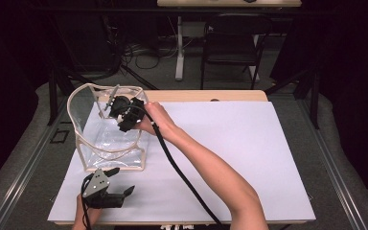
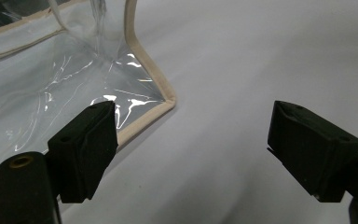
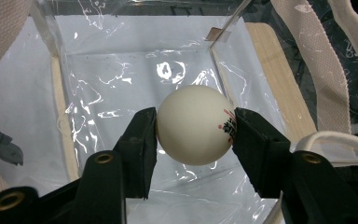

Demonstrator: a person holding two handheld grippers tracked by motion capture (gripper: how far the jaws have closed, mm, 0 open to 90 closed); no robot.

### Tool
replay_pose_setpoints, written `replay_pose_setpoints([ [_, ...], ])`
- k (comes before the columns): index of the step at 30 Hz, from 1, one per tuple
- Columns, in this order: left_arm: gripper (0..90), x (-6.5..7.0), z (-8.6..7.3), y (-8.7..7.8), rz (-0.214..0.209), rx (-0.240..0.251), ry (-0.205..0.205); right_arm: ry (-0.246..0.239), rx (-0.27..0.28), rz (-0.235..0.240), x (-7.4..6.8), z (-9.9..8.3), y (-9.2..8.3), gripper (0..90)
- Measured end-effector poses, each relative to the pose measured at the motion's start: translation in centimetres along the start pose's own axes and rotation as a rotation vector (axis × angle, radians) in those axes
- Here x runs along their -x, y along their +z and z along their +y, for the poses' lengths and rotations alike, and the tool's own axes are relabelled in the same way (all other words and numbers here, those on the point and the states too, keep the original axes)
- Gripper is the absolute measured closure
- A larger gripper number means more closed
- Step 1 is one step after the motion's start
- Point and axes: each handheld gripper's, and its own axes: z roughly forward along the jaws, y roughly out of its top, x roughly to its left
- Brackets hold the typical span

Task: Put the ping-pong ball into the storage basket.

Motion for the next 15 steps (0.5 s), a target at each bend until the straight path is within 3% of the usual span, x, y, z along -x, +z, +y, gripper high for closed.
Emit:
replay_pose_setpoints([
  [7,16.3,-0.1,0.0,-0.1,0.001,0.001,0.001,0.053,0.021,-0.001,0.0,-0.3,-0.6,28.5],
  [15,16.3,0.0,0.0,0.1,-0.001,-0.002,0.003,0.12,0.106,0.029,0.8,-1.0,-2.7,14.8],
])
